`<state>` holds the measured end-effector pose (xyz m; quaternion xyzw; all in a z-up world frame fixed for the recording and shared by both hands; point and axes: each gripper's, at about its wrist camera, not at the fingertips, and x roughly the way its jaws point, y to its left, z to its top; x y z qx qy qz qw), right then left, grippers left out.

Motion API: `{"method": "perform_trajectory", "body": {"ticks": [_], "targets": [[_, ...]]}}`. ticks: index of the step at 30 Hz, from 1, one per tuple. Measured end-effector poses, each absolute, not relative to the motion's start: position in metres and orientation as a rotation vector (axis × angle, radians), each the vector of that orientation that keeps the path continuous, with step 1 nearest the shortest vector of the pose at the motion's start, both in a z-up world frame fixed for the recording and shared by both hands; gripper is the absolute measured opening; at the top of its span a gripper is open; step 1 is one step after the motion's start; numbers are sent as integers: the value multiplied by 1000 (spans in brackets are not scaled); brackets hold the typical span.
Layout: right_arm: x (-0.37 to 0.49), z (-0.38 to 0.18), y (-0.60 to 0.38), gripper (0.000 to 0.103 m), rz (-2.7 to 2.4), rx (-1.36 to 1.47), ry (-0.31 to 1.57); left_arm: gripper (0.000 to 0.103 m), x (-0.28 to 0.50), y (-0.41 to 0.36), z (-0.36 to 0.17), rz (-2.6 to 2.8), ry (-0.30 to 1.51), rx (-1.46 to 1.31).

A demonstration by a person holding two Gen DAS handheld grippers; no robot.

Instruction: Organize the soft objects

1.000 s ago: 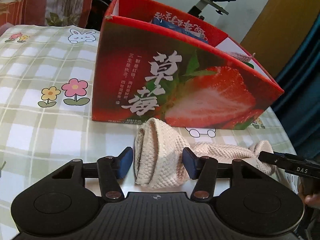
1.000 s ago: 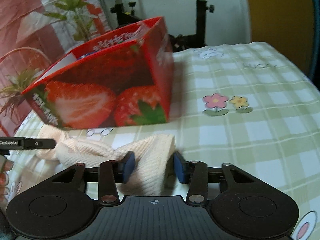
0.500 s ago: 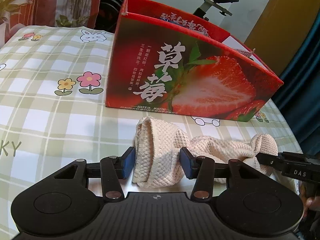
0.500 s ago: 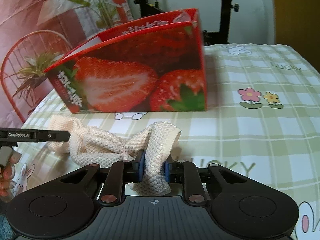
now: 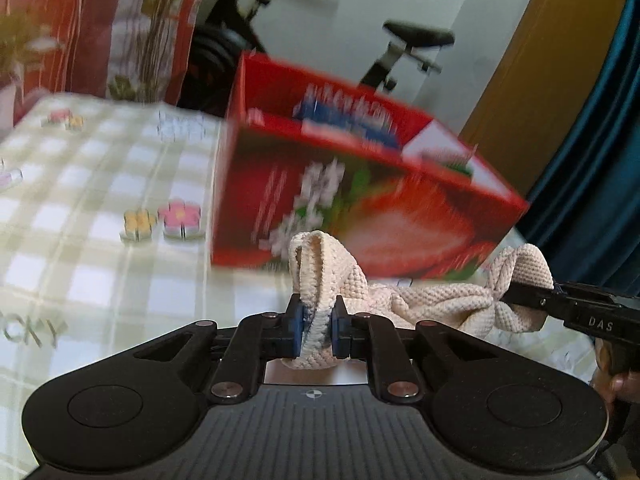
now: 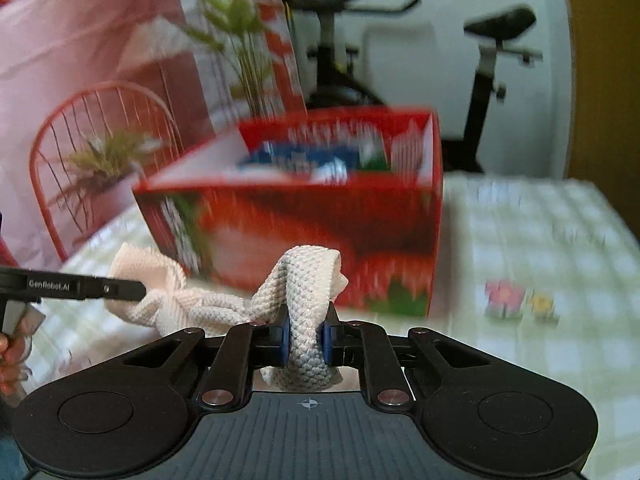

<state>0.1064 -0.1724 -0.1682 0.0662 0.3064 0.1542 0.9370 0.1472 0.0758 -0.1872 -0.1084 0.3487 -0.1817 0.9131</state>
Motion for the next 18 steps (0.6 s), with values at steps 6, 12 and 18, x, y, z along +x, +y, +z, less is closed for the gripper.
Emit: {"method": "perform_trajectory", "body": {"ticks": [6,12,18], "targets": [[118,-115,-172,14,340,81,482,14,140,78,-129,-367,547,-218],[152,-78,-167,14,326,11,380,14,165,65,-88,-342,444,-176],[201,-76,-153,14,295,-39,406,14,207,46,-79,-320,471,-100]]}}
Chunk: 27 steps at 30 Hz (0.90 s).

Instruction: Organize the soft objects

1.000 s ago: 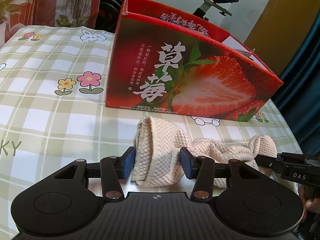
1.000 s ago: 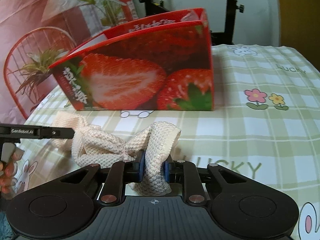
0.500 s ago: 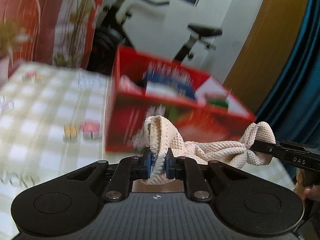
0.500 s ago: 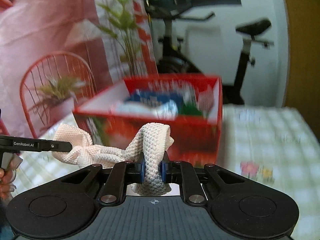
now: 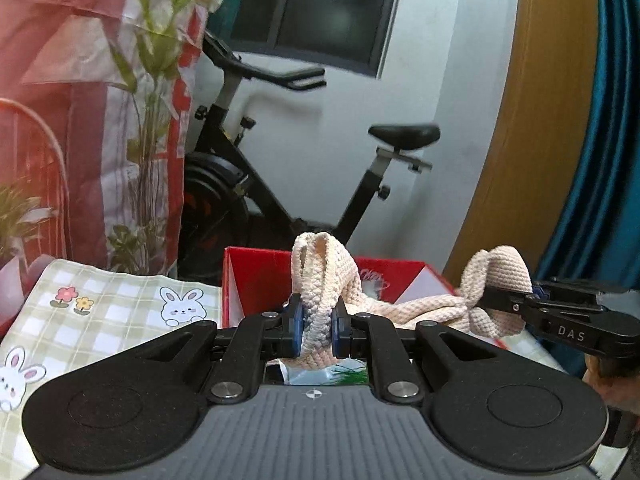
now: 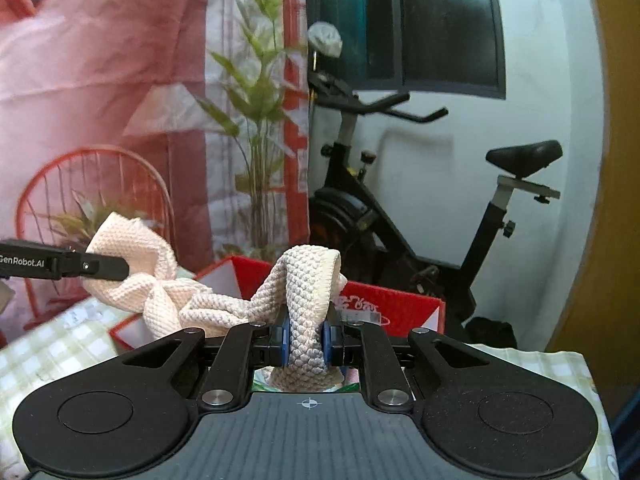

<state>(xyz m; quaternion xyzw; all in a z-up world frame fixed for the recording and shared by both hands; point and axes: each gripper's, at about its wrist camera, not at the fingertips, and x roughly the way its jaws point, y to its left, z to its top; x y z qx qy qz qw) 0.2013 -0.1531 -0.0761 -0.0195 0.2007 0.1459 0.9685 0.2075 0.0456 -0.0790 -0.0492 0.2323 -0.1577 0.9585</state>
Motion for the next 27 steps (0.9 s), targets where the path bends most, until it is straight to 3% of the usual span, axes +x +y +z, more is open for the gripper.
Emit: {"method": "perform_trajectory", "body": {"ticks": [15,18,20,23,27], "targets": [[245,-142,-134,16,273,-125,643,16,251,22,-138,-345,703,33],[242,-143,-135,19,261,-126,634,36,249,26,-137,-346,704,22],[241,-140,-136,28,247,-131,622,67,246,29,-135,-345,697,22],[238,-133,-141,59,218,-124,591,88,244,25,-128,-331,674,43],[231,-121,-144,76,207,-119,556,101,232,23,-111,-302,619,67]]}}
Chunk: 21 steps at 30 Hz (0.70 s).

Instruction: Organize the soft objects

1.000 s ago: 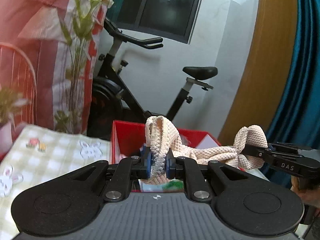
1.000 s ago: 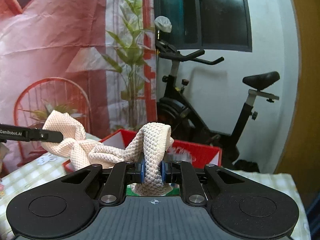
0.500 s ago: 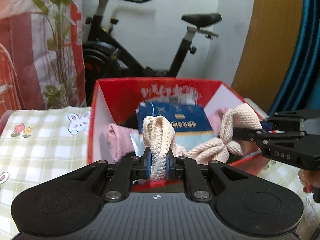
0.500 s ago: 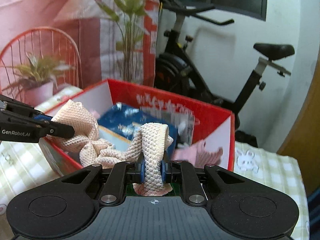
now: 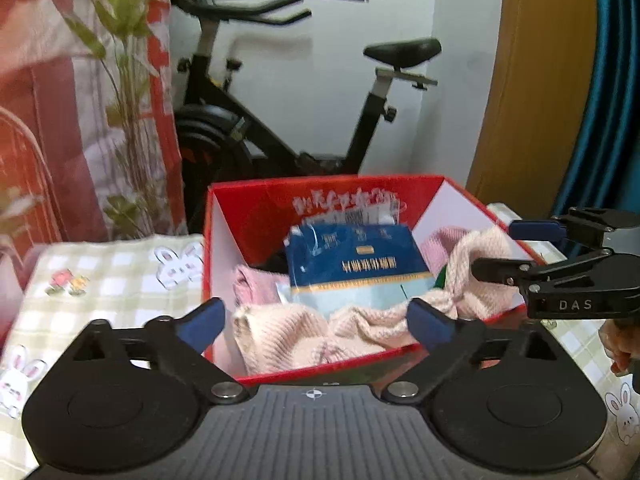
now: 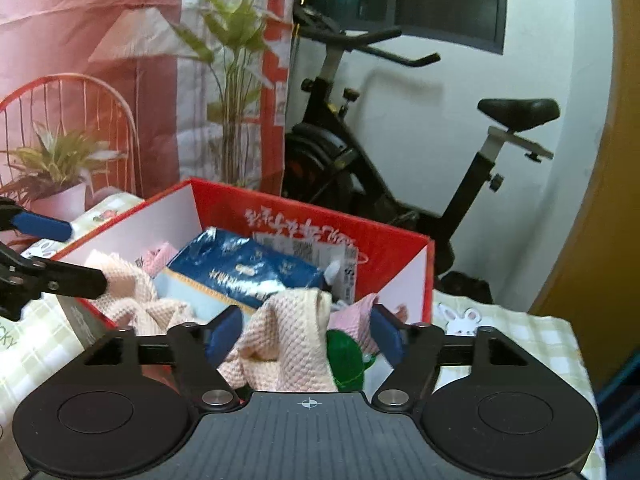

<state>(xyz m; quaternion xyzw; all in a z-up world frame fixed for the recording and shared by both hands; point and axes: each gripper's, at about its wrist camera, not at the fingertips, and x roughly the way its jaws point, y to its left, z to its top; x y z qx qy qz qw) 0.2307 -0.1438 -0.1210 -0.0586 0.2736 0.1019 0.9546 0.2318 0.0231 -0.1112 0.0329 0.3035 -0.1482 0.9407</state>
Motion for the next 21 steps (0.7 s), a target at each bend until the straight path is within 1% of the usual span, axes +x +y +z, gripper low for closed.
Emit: {"method": "perform_trajectory", "body": {"ticks": [1,3,5,6,16,21], "targets": [[228,-117,-145,79,203,-116,544,103,229,24,-107,-296,610,63],[221,-108,-147,94,200,-101,514,103,223,25,-96,-297,586,40],[215,-97,-150,101,197,-80,487,103,215,27,-86,-286,567,29],[211,-92,-152,102,197,-64,473,103,212,27,-82,-280,559,26],[156,-35,-166,103,160,90,383,103,162,39,-34,-243,466,-68],[116,-8,-165,103,135,96,330,103,127,34,-7,-171,405,3]]}}
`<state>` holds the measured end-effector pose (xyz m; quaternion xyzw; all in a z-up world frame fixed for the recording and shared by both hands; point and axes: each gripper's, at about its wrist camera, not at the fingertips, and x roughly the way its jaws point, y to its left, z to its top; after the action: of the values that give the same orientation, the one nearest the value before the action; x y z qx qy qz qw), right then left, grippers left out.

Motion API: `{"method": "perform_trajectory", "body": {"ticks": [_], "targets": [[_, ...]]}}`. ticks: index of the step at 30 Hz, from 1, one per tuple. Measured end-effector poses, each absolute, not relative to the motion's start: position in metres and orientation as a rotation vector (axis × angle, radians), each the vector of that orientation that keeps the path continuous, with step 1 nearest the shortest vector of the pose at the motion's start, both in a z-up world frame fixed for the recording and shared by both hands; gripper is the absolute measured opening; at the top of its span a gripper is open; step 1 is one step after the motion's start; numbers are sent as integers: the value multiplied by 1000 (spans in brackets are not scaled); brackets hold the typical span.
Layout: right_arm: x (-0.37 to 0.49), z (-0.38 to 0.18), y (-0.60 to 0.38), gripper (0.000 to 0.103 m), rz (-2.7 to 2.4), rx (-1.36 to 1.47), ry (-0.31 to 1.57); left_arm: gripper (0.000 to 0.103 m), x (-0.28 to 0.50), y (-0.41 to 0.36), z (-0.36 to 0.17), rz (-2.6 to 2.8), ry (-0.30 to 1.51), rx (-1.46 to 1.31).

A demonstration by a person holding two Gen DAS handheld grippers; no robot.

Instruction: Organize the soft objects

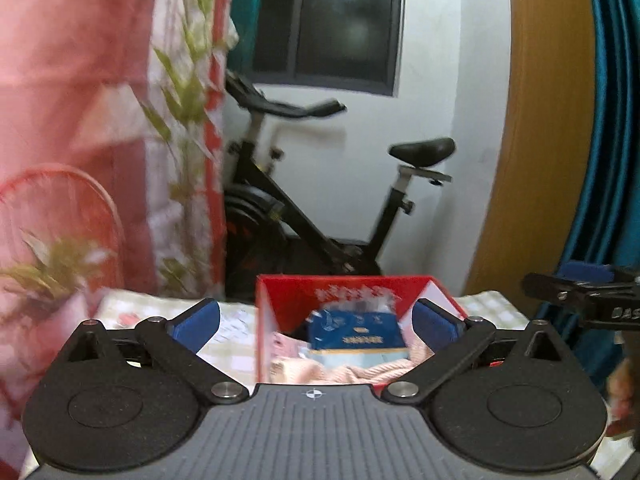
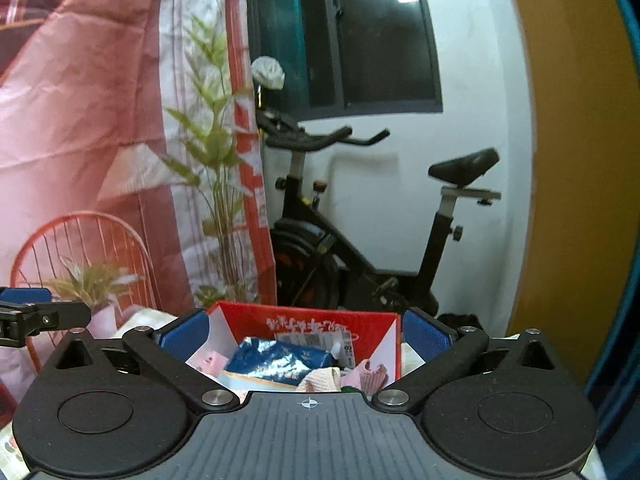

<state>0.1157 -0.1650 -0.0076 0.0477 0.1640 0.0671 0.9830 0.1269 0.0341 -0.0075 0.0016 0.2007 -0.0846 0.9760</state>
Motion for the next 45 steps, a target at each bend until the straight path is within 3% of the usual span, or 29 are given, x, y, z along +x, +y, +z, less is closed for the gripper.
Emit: {"method": "perform_trajectory", "body": {"ticks": [16,45], "targets": [[7,42,-149,103,106,104,287,103,44,29,39,-164,368,11],[-7,45,-152,103,84,100,274,103,32,24,40,-154,353,41]]}}
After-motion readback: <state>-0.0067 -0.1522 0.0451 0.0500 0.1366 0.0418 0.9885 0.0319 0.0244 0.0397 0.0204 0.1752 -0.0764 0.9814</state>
